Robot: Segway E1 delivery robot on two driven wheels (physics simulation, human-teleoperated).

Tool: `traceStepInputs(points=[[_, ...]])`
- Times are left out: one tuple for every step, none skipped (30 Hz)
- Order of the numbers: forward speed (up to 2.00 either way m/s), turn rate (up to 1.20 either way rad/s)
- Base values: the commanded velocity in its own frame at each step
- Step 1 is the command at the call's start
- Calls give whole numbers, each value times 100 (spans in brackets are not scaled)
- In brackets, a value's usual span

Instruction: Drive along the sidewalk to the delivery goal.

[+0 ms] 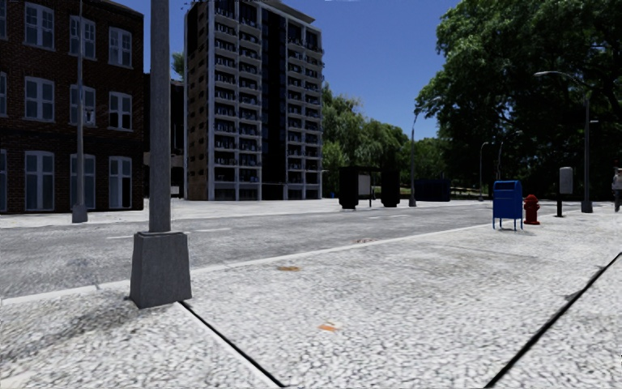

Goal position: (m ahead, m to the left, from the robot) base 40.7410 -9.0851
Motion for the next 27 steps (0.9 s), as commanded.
traceStepInputs(points=[[160,-74],[160,-74],[160,-74],[160,-74],[160,-74],[160,-74],[160,-74],[160,-74],[160,-74],[160,-74],[161,-74],[165,-74],[167,-74],[167,-74],[168,-74],[168,-74],[170,-74],[170,-74],[176,-74],[188,-74],[196,-74],[196,-74],[200,-74],[200,-74],[200,-74],[200,-74],[200,-74]])
